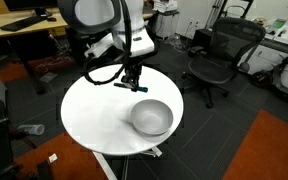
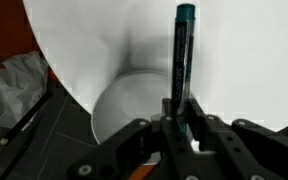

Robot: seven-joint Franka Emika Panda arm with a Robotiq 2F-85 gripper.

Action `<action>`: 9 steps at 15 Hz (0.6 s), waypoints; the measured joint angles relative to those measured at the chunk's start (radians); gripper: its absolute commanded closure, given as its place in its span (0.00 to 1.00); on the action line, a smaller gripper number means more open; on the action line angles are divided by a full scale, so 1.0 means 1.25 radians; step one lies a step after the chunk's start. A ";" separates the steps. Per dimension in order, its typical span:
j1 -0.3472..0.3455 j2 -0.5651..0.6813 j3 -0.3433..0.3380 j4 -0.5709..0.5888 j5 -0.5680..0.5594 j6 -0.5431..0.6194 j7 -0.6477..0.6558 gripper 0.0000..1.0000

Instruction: Put the pens in the grey bowl

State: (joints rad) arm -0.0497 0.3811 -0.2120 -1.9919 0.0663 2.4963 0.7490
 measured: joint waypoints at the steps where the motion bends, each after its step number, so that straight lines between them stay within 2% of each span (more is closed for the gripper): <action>1: -0.005 0.001 -0.001 0.009 0.000 -0.011 0.000 0.95; 9: -0.038 0.065 -0.009 0.125 0.000 -0.113 0.006 0.95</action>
State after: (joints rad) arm -0.0978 0.4618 -0.2233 -1.8358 0.0669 2.3548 0.7560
